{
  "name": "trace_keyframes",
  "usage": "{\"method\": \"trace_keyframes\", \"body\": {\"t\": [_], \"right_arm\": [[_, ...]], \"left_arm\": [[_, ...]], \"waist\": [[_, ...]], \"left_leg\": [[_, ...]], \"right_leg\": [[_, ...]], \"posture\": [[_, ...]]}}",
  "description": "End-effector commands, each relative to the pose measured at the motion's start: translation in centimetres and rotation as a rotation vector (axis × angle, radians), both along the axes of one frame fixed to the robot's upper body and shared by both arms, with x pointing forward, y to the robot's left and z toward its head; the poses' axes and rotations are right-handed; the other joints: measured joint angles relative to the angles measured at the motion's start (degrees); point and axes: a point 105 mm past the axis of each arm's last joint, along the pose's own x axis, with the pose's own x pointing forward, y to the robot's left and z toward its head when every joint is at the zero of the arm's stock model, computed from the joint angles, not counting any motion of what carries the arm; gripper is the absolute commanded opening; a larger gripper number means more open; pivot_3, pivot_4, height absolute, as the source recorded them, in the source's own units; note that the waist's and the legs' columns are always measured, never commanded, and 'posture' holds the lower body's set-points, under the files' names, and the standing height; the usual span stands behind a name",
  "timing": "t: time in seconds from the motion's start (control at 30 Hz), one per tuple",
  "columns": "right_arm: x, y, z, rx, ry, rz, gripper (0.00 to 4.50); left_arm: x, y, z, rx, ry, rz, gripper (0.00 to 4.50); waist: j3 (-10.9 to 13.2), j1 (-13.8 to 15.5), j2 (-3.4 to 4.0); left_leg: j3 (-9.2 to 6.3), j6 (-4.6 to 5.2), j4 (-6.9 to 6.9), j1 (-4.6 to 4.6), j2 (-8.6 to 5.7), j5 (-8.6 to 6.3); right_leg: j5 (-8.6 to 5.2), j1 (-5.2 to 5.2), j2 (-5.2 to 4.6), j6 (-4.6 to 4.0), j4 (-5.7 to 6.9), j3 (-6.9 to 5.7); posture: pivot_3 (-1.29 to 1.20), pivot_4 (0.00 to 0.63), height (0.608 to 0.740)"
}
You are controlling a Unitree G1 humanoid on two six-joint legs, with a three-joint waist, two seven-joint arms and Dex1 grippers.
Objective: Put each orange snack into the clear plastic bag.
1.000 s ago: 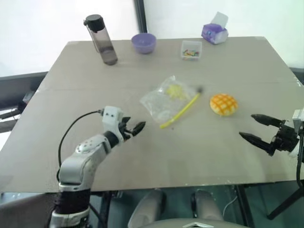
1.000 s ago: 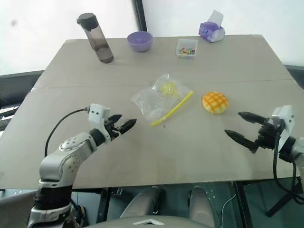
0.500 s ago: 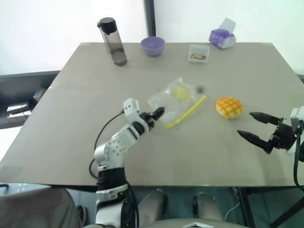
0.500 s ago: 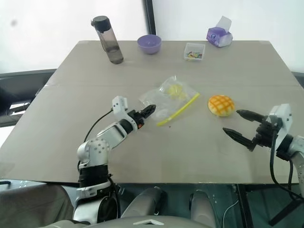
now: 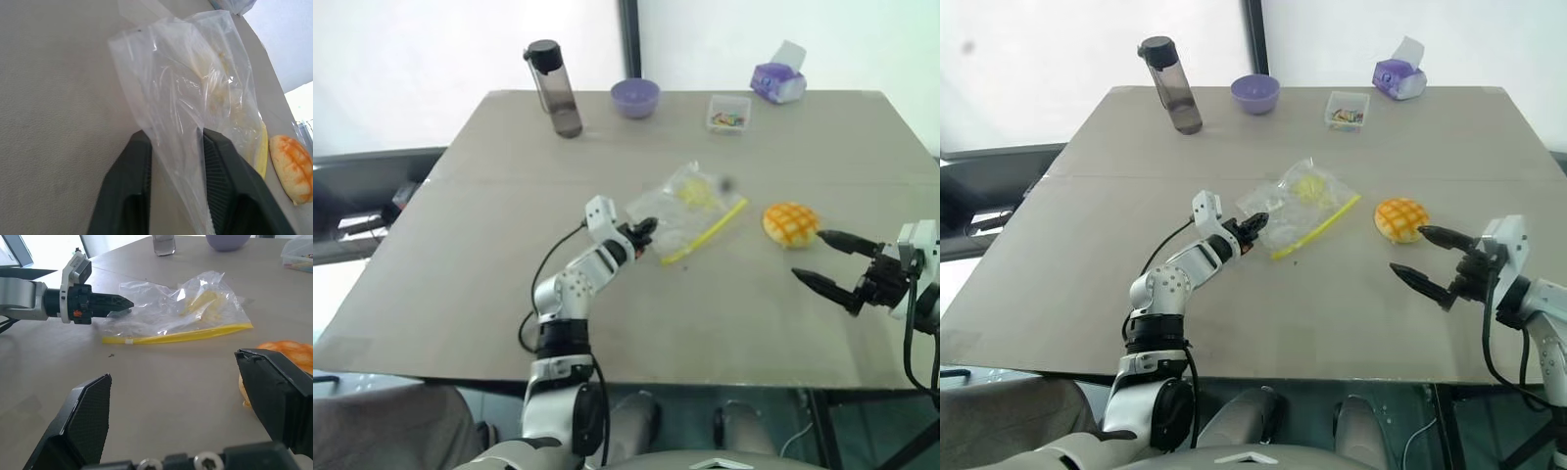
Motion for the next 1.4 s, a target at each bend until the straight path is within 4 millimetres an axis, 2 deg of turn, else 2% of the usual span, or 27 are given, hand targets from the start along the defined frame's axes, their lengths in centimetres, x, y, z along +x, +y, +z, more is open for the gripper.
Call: {"method": "trace_keyframes", "body": {"t": [0.03, 0.23, 0.33, 0.4, 0.53, 0.67, 0.83, 1.07, 1.23, 1.4], "right_arm": [[0.2, 0.5, 1.0, -0.003, -0.053, 0.011, 4.50], [1.1, 3.6, 0.0, -0.086, -0.095, 0.079, 4.50], [2.8, 4.9, -1.5, -0.244, -0.152, 0.048, 4.50], [3.6, 5.1, -1.9, -0.300, -0.166, 0.030, 4.50], [6.7, 6.6, -2.0, -0.514, -0.348, 0.034, 4.50], [8.4, 7.2, -2.8, -0.622, -0.424, 0.045, 4.50], [9.6, 8.3, -3.6, -0.696, -0.490, 0.084, 4.50], [11.1, 9.7, -2.7, -0.642, -0.556, 0.051, 4.50], [11.4, 10.4, -2.7, -0.628, -0.569, 0.056, 4.50], [11.2, 10.6, -4.3, -0.656, -0.553, 0.085, 4.50]], "left_arm": [[-1.0, -1.2, -1.8, -0.006, 0.081, -0.057, 0.06], [-2.0, -1.9, -0.5, -0.157, 0.134, -0.111, 0.06], [-2.6, -2.4, 1.6, -0.303, 0.145, -0.151, 0.06], [-2.8, -2.5, 2.2, -0.342, 0.154, -0.166, 0.06], [-4.1, -2.9, 5.0, -0.490, 0.146, -0.240, 0.06], [-5.0, -3.0, 5.7, -0.517, 0.155, -0.275, 0.06], [-5.5, -2.8, 6.0, -0.526, 0.169, -0.283, 0.06], [-6.0, -2.3, 6.2, -0.546, 0.187, -0.271, 0.06], [-6.3, -2.1, 6.8, -0.581, 0.185, -0.269, 0.06], [-6.1, -1.6, 8.4, -0.657, 0.162, -0.254, 0.06]], "waist": [[0.04, 0.02, -0.07], [0.03, -0.24, -0.05], [0.07, -0.47, -0.11], [0.12, -0.37, -0.20], [0.33, -1.51, -0.53], [0.43, -2.60, -0.70], [0.45, -3.31, -0.73], [0.45, -3.48, -0.74], [0.45, -3.51, -0.74], [0.45, -3.70, -0.73]], "left_leg": [[-0.01, 0.01, 0.00, -0.03, 0.00, 0.00], [0.04, 0.01, -0.07, -0.07, 0.00, -0.01], [0.04, 0.01, -0.07, -0.11, 0.00, -0.01], [0.00, 0.01, -0.04, -0.17, -0.02, -0.01], [0.02, -0.01, -0.01, -0.27, -0.02, 0.01], [0.08, -0.06, -0.05, -0.50, 0.04, 0.03], [0.21, -0.05, -0.03, -0.64, 0.02, 0.03], [0.30, -0.11, -0.02, -0.49, 0.07, 0.06], [0.35, -0.10, -0.04, -0.49, 0.06, 0.06], [0.39, -0.10, -0.06, -0.41, 0.07, 0.06]], "right_leg": [[0.00, -0.02, 0.00, 0.00, -0.01, 0.00], [0.00, -0.16, 0.00, 0.00, -0.02, 0.06], [0.00, -0.20, -0.01, 0.01, -0.02, 0.05], [0.00, -0.23, -0.03, 0.02, -0.02, 0.02], [0.00, -0.39, -0.02, 0.01, 0.04, 0.05], [0.01, -0.76, 0.04, 0.00, 0.12, 0.13], [0.02, -0.90, 0.03, 0.00, 0.10, 0.26], [0.04, -0.87, 0.12, -0.02, 0.22, 0.38], [0.04, -0.88, 0.12, -0.02, 0.21, 0.44], [0.04, -0.85, 0.13, -0.02, 0.22, 0.48]], "posture": [[0.00, 0.150, 0.740], [0.00, 0.150, 0.740], [0.00, 0.150, 0.740], [0.00, 0.150, 0.740], [0.00, 0.150, 0.740], [0.00, 0.150, 0.740], [0.00, 0.150, 0.740], [0.00, 0.150, 0.740], [0.00, 0.150, 0.740], [0.00, 0.150, 0.740]]}}
